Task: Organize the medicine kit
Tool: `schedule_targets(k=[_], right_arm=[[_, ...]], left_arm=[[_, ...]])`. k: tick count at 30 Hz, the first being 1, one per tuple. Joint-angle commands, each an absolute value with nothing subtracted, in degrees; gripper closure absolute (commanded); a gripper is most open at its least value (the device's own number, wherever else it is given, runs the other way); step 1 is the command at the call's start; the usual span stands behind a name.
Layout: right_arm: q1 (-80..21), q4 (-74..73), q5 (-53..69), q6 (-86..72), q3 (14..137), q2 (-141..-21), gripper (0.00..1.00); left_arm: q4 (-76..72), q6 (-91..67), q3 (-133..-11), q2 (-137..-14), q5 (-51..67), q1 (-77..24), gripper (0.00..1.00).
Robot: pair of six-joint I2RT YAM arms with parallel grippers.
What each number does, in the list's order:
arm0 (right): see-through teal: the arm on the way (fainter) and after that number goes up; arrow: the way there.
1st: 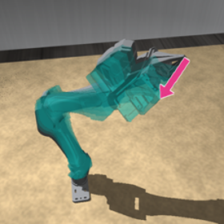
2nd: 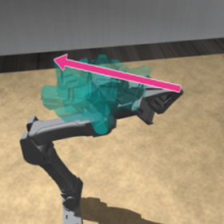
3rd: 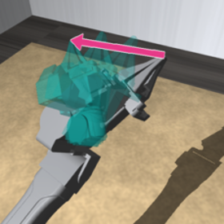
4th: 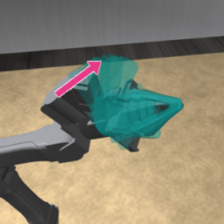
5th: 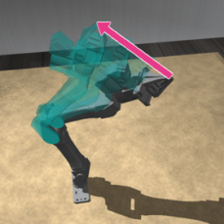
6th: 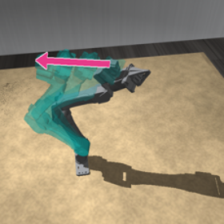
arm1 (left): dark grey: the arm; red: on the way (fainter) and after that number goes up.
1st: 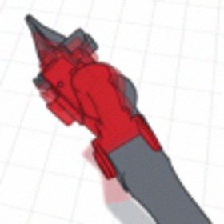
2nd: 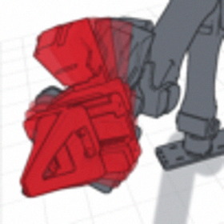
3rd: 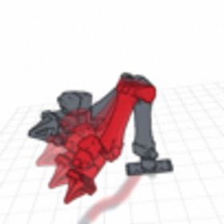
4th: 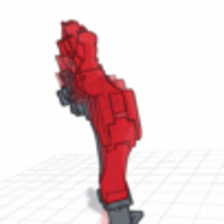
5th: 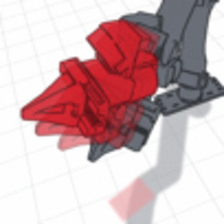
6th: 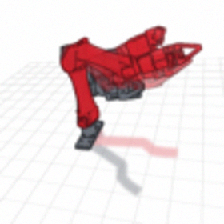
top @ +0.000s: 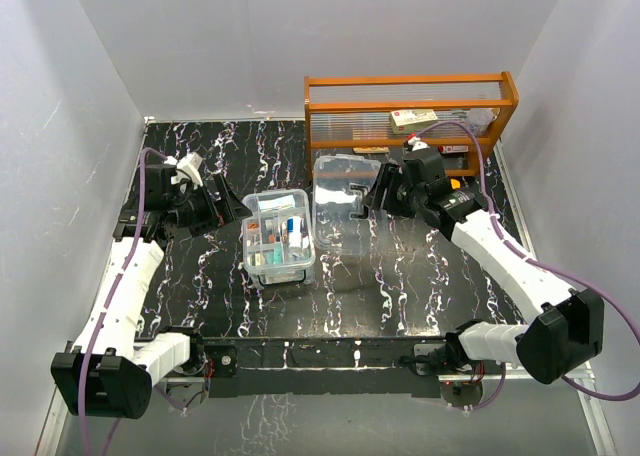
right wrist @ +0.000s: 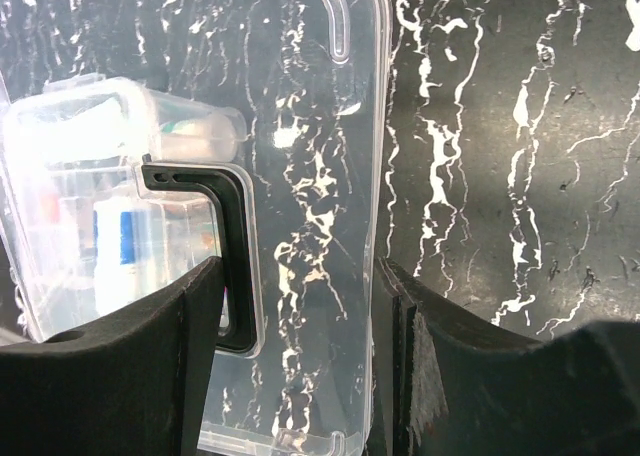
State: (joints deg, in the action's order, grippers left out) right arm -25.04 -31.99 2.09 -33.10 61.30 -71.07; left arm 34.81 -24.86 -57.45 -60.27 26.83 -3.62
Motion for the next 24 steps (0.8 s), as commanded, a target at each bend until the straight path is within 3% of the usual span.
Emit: schedule_targets(k=[1, 17, 24], right_arm=[[-25.05, -32.79, 6.26, -34.44, 66.84, -70.69, 0.56], [-42.26, -35.60, -3.81, -41.84, 78.80, -81.74, 0.56], [-46.06, -37.98, -6.99, -41.38, 85.14, -88.51, 0.56]], left_arm=[[34.36, -26.42, -59.79, -58.36, 26.45, -3.87, 0.06], [27.45, -36.41, -54.34, -42.97, 12.64, -3.87, 0.06], [26.97, -34.76, -52.21, -42.66, 17.64, -3.88, 0.05]])
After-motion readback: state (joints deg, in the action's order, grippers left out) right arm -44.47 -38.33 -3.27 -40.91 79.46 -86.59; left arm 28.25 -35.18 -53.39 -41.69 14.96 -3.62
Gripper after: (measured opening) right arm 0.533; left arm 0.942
